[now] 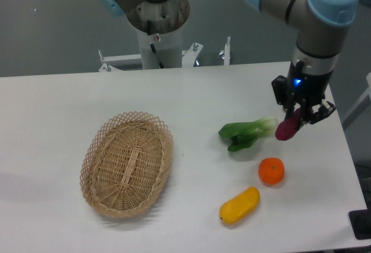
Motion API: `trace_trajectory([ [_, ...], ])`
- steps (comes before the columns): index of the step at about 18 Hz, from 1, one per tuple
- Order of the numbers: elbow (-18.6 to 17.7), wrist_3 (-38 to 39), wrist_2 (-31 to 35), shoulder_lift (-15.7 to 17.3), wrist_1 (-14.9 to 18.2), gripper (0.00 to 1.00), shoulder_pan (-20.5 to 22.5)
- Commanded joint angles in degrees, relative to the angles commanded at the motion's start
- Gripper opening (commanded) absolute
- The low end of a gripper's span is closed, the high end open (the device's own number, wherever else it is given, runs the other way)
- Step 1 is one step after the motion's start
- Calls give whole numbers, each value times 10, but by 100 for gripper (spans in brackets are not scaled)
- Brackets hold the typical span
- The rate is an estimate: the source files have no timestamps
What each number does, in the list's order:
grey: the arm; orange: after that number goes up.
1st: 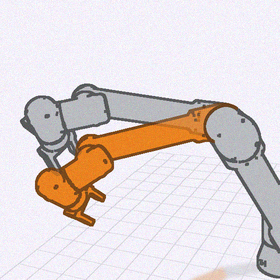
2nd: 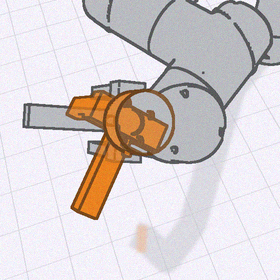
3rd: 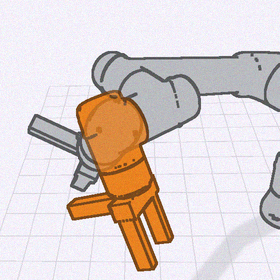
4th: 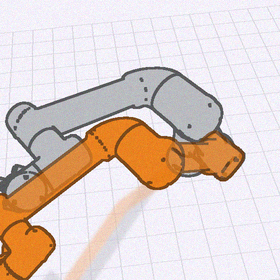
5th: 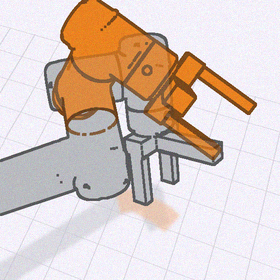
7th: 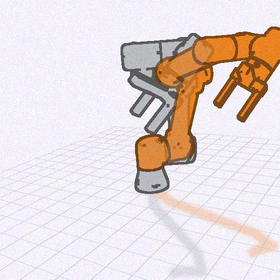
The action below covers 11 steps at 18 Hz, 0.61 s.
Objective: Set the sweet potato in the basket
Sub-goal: 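Carry the sweet potato over the wicker basket and lower it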
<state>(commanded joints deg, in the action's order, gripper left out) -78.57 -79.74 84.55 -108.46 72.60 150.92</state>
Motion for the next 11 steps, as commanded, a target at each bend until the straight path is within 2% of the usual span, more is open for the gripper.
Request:
trace_trajectory([
  [5, -16, 173, 0, -4, -9, 28, -89],
  [7, -31, 230, 1, -4, -41, 28, -126],
  [8, -46, 261, 4, 0, -57, 28, -147],
  [10, -103, 319, 18, 21, -82, 28, -183],
  [11, -125, 337, 29, 23, -110, 28, -201],
])
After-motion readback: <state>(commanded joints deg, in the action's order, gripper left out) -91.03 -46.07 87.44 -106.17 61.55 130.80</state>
